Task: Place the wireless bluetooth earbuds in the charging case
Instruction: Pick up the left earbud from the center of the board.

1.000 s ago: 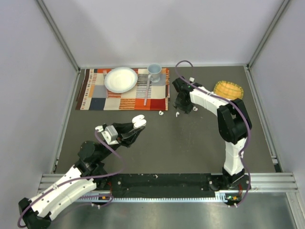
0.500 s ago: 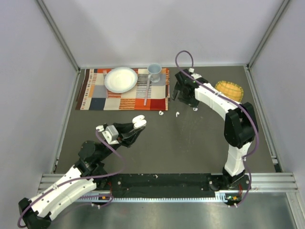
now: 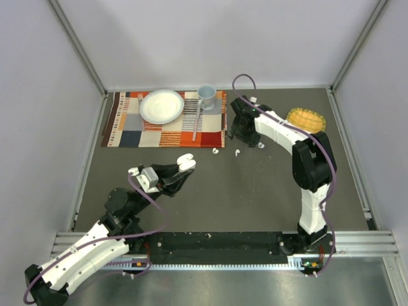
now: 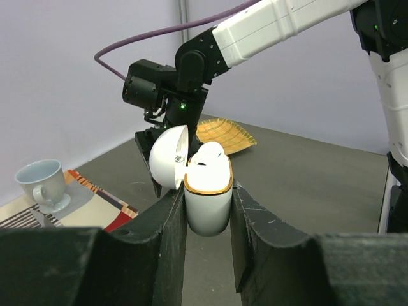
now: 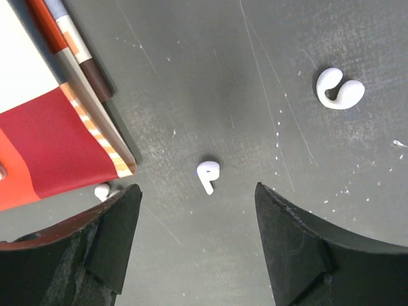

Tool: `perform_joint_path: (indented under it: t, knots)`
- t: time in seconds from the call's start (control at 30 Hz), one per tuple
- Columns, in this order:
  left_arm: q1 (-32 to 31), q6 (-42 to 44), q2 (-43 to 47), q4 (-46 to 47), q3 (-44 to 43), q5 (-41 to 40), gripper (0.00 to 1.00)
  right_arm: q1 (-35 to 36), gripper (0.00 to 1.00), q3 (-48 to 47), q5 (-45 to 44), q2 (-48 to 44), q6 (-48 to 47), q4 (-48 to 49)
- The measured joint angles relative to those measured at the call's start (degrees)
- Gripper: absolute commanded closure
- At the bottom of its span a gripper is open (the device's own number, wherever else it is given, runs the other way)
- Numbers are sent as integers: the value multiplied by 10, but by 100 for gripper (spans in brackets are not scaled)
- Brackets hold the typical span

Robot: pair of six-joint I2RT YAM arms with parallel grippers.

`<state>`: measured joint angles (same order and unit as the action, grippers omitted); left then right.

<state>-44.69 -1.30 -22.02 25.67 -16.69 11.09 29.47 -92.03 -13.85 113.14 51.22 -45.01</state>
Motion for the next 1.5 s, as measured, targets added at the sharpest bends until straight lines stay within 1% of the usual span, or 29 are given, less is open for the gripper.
perform_joint_path:
  t: [0.07,0.27,0.43,0.5,0.73,0.83,0.87,1.03,1.17,1.5]
  knots:
    - [0,0,0,0,0,0,100,0,30,0,0,7,5,0]
    - [0,-1,0,1,3,0,100,0,40,0,3,33,13,-1]
    - [0,0,0,2,6,0,100,0,42,0,7,50,15,-1]
    - [0,0,0,2,6,0,100,1,45,0,9,52,15,-1]
    - [0,0,-4,4,9,0,100,4,47,0,12,58,15,-1]
    - [0,0,-4,4,11,0,100,5,48,0,11,65,15,0]
    - [0,0,-3,4,11,0,100,5,51,0,11,66,15,0]
    - [0,0,-4,5,12,0,100,9,52,-4,9,77,15,-2]
    - [0,0,-4,5,12,0,100,9,56,-13,8,82,15,-3]
    - [0,0,2,4,15,-1,100,9,57,-19,8,87,15,-4]
